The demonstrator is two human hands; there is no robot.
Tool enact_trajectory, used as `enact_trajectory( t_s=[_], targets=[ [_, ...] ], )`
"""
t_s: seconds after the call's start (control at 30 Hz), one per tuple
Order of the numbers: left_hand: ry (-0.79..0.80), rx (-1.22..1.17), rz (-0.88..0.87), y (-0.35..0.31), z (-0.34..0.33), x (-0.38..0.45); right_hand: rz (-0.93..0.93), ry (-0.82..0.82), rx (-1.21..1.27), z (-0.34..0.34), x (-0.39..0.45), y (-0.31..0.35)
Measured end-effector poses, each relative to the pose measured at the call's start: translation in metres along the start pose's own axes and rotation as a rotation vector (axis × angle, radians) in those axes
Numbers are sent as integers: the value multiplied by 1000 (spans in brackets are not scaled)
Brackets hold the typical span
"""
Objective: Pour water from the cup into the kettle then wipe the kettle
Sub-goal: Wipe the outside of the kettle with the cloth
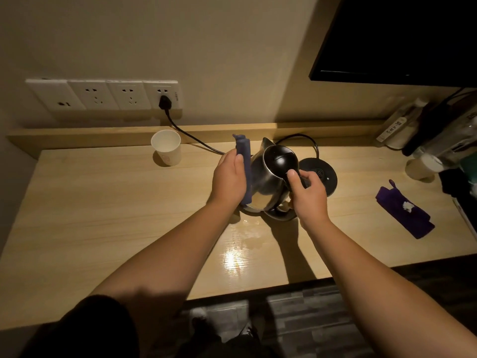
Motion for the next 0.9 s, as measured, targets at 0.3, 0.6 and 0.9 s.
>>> enact_trajectory(
  t_s=[0.3, 0.6, 0.9],
  targets=[
    [2, 99, -86, -22, -33, 10, -73, -53, 82, 15, 12, -12],
    [-5, 229, -322, -33, -56, 9, -113, -13, 148, 26, 21, -22],
    [119, 205, -340, -27, -69, 16, -127, 8, 263, 33, 23, -31]
  ],
)
Point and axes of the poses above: each hand's wrist, its own x-axis towards the middle knuckle, its own z-axis out of the back of the hand, y = z × x, the point moved 2 cm from there along x, towards the middle knuckle, and after that the axes turned 1 degree about -z, right-handed, at the moved point
